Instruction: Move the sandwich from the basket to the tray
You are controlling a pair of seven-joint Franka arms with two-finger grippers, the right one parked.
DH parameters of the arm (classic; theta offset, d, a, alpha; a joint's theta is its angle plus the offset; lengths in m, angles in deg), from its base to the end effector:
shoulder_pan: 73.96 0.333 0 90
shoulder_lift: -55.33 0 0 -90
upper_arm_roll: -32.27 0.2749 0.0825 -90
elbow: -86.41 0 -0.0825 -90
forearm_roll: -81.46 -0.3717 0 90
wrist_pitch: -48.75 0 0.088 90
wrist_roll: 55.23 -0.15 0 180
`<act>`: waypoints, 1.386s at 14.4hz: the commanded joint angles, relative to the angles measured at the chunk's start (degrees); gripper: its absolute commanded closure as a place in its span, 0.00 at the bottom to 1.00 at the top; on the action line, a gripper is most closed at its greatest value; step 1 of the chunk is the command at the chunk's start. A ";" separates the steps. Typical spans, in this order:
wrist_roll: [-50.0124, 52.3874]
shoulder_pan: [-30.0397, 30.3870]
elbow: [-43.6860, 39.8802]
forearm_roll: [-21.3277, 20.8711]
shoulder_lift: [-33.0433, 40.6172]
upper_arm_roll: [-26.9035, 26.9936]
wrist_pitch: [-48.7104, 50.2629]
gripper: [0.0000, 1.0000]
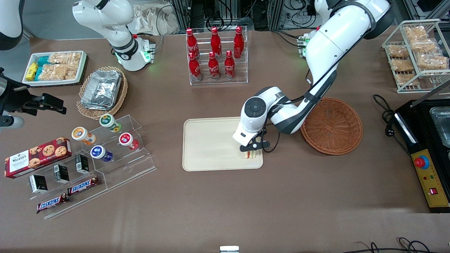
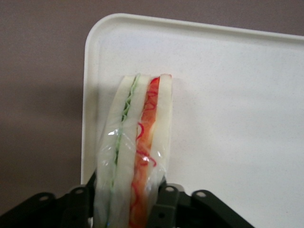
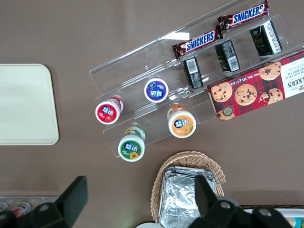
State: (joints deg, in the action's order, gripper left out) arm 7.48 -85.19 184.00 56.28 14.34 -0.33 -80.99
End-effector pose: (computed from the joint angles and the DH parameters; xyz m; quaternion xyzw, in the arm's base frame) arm 0.4841 -0.4134 0.1591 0.9971 0.0747 -0.0168 0.0038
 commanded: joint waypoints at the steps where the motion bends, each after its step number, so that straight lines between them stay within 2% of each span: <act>1: 2.15 -0.20 -1.08 -0.84 -0.23 0.09 1.16 0.00; 6: 6.71 -0.38 -3.63 -0.40 4.77 -0.18 7.48 0.00; 11: 17.26 0.24 -5.03 0.31 15.75 0.35 9.60 0.01; 13: 15.53 0.24 -6.44 -0.30 18.74 2.62 15.89 0.00; 15: 8.44 0.32 -6.36 0.91 22.43 5.60 18.39 0.00; 18: -3.68 0.32 -5.92 11.09 29.46 11.49 19.61 0.00; 20: -16.41 0.33 -5.92 16.54 33.68 15.80 26.00 0.00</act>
State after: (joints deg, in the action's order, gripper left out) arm 1.37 -84.74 176.88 68.11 42.70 11.94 -59.97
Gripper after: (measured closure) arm 0.000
